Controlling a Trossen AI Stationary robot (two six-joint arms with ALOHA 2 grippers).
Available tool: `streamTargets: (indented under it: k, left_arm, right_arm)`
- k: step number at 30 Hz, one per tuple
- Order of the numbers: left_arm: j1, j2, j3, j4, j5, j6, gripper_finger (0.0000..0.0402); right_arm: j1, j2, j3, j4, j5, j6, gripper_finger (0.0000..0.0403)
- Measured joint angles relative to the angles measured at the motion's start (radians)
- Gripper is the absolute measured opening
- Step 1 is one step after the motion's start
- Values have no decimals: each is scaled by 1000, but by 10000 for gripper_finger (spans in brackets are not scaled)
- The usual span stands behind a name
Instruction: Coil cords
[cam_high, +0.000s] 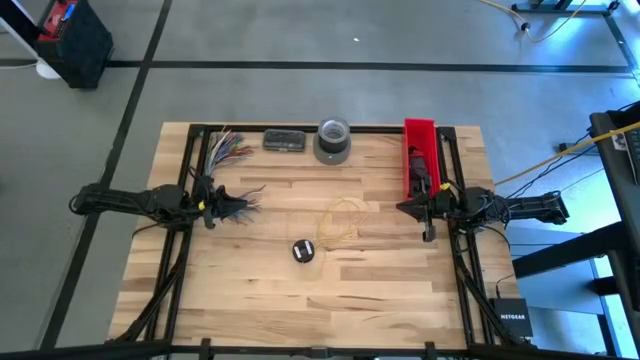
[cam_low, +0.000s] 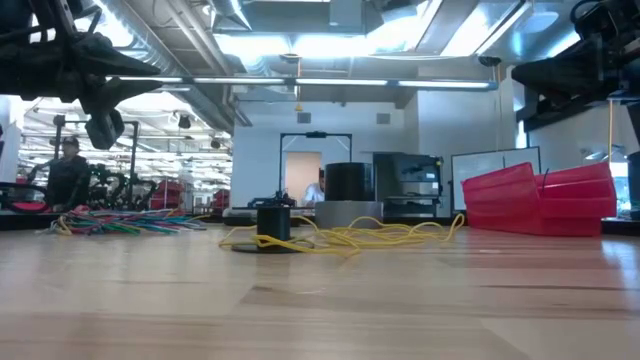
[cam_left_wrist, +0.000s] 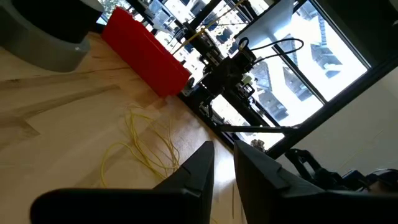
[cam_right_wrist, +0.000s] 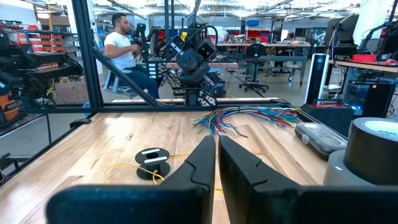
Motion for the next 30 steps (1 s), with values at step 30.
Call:
streamTargets:
  k: [30]
  left_arm:
    - [0,0,0,0,0,16,56]
  right_arm:
    - [0,0,0,5,24,-52,25]
